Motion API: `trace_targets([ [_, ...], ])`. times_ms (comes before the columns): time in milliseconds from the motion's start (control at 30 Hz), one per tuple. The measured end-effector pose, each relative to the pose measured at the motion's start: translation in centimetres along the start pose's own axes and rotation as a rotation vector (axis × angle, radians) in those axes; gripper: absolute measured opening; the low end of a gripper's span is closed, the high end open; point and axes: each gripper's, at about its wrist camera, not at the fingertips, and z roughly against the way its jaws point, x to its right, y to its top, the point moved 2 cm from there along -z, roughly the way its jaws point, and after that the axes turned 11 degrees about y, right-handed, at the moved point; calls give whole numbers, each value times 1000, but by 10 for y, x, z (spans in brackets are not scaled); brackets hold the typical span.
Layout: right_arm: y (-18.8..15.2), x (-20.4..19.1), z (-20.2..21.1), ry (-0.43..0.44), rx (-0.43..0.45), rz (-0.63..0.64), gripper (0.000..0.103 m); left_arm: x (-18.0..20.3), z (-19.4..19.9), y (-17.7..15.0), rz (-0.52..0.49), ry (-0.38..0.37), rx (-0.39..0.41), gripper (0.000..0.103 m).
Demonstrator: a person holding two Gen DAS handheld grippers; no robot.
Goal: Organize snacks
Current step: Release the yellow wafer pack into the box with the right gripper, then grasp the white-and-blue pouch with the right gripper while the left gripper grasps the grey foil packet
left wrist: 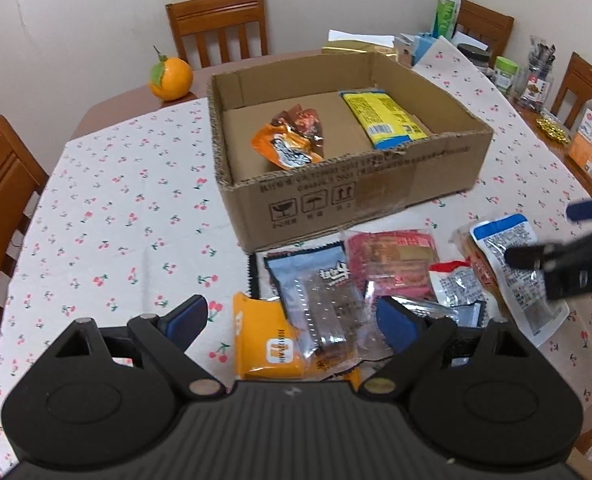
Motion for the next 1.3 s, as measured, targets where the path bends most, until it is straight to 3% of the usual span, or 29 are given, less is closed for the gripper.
trace_targets([
  [267, -24, -5, -11, -4, -53, -41, 103, 8, -6, -2, -2, 27, -18, 91],
  [500, -24, -6, -19, 14, -42, -39, 101, 18, -9, -3, 12, 67, -23, 91],
  [700, -24, 1, -25, 50, -40, -63, 85, 28, -16, -1, 32, 119, -34, 90],
  [767, -24, 3, -25, 56, -47, -60, 79, 31, -17, 0, 44, 134, -34, 88],
  [1000, -24, 6, -24, 71, -45, -46, 79, 40, -17, 3, 51, 156, -36, 74],
  [1100, -24, 5, -24, 71, -47, -33, 79, 41, -19, 2, 68, 155, -55, 59],
  [1233, -23, 5, -23, 78, -47, -26, 79, 41, -21, 0, 75, 161, -64, 58],
  [1300, -23, 5, -23, 79, -48, -23, 79, 41, -20, 0, 72, 164, -56, 50],
])
